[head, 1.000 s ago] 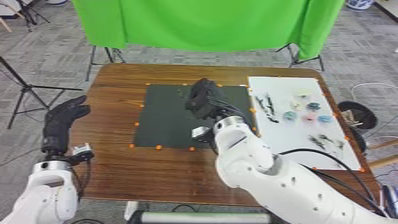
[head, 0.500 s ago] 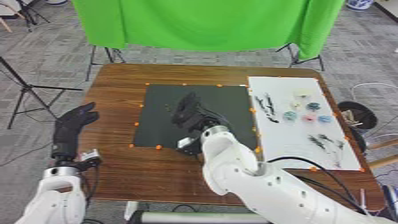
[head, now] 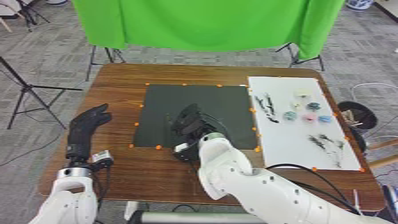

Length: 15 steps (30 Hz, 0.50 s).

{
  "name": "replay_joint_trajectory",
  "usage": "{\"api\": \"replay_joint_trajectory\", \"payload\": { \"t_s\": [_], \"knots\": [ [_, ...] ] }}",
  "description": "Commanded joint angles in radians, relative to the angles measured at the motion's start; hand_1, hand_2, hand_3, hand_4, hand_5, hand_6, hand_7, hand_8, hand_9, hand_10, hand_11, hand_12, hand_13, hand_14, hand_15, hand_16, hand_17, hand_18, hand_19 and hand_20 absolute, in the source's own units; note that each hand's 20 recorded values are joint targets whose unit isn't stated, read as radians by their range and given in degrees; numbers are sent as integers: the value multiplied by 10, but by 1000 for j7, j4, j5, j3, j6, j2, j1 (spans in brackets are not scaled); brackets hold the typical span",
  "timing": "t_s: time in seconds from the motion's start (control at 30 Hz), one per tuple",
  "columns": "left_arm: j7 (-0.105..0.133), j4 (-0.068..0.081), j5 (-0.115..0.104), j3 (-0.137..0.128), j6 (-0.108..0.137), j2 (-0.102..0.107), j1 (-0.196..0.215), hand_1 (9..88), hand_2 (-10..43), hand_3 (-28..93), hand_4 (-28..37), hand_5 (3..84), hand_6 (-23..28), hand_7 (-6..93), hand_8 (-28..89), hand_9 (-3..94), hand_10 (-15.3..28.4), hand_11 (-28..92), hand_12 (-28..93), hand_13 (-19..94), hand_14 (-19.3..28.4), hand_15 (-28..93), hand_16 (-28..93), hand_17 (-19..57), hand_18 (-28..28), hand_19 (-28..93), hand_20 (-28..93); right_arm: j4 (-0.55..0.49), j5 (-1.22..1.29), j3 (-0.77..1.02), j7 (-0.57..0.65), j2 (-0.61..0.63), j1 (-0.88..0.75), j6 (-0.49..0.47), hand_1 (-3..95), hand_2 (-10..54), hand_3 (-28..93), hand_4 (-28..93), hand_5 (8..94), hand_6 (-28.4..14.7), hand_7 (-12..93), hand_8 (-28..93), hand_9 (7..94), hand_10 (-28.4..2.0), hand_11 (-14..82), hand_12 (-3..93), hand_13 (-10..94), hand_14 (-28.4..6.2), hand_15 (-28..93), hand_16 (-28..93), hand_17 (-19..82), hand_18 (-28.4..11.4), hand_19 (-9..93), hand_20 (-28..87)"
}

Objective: Arrange flowers

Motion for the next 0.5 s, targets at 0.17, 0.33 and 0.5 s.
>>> {"api": "replay_joint_trajectory", "payload": {
  "t_s": [0.17,0.33,0.5],
  "knots": [
    [-1,40,-5,64,-19,-45,-24,227,119,771,-283,510,-3,177,-89,519,128,219,132,426,157,254,-16,130,109,50,207,52,73,10,5,-42,4,73,601,-95,596,129,715,-65,559,-33,899,-143,297,457,937,-5,580,260,776,-36,806,433],
    [4,47,-7,75,-24,-46,-37,228,118,770,-283,511,-4,180,-89,520,128,220,132,427,157,255,-17,130,109,51,207,63,90,-20,-18,-48,18,74,601,-95,599,121,714,-64,562,-37,901,-143,287,456,937,-4,571,258,777,-35,797,438],
    [9,49,-13,76,-23,-49,-40,229,117,771,-283,512,-4,180,-89,520,128,220,132,426,157,255,-17,130,109,52,207,66,129,-38,-49,-60,16,87,600,-95,608,101,715,-63,562,-45,906,-142,263,458,937,-4,558,257,779,-35,782,441]
  ]
}}
